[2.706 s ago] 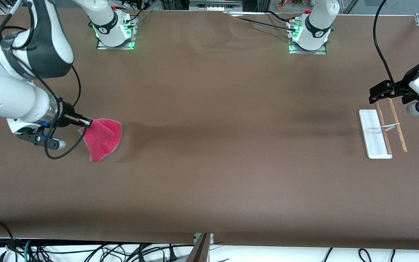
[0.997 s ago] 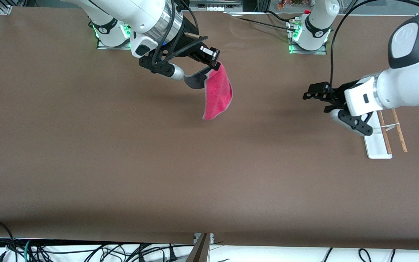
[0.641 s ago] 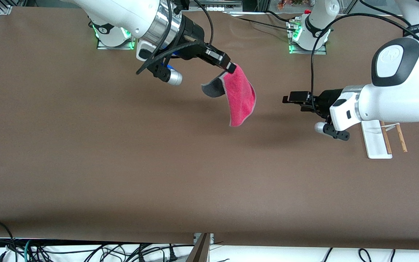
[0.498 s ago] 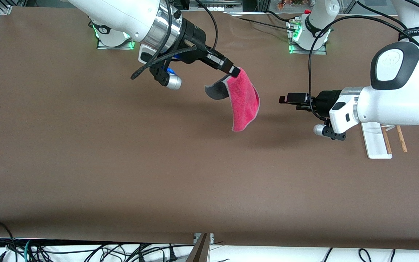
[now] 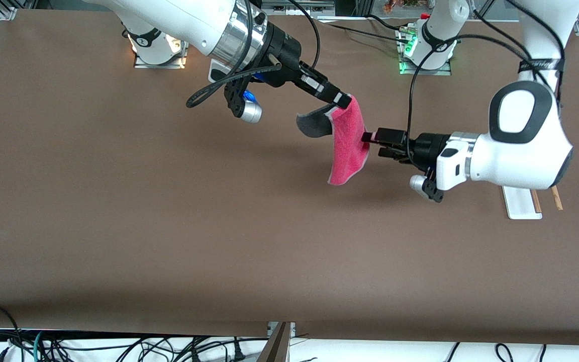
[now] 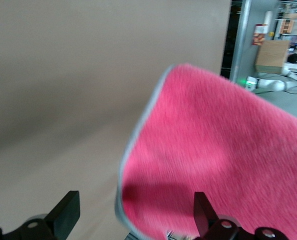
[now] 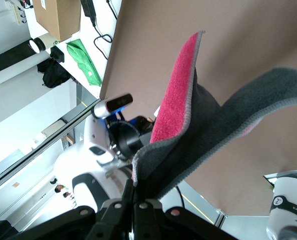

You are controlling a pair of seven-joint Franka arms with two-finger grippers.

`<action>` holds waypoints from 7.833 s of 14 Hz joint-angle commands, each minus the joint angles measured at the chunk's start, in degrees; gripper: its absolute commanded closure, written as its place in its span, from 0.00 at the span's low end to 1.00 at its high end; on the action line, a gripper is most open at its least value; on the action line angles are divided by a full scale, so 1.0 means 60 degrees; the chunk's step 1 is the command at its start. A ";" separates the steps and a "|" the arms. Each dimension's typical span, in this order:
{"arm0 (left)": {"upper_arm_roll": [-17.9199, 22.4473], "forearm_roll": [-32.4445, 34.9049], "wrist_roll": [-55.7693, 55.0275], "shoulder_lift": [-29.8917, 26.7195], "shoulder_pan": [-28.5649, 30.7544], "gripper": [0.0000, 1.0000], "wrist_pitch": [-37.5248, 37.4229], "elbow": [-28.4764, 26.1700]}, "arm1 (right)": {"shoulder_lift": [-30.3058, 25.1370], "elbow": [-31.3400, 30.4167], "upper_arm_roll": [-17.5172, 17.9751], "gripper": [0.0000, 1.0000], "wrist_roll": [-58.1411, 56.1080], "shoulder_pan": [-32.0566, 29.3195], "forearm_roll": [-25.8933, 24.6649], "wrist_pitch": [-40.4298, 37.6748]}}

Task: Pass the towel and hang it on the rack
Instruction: 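Grasp the hanging towel with the left gripper beside the right gripper, then hold the towel with the left gripper and open the right gripper, then carry the towel with the left gripper while the right gripper withdraws, then drape the towel over the wooden dowels and open the left gripper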

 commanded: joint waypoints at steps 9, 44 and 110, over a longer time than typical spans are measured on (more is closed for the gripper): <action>0.0124 0.0260 -0.1418 -0.0244 0.0148 0.05 -0.1755 -0.0073 | 0.0226 0.0439 -0.0020 1.00 0.0296 0.0042 0.0158 0.0040; 0.0036 -0.1304 -0.5113 0.0370 -0.0292 1.00 -0.1068 -0.0161 | 0.0226 0.0439 -0.0020 1.00 0.0325 0.0042 0.0158 0.0055; 0.0329 1.0371 0.9975 0.2624 0.7383 1.00 0.2695 0.1524 | -0.2776 -0.2974 -0.1016 0.00 -1.2638 -0.4382 -0.6257 -0.6918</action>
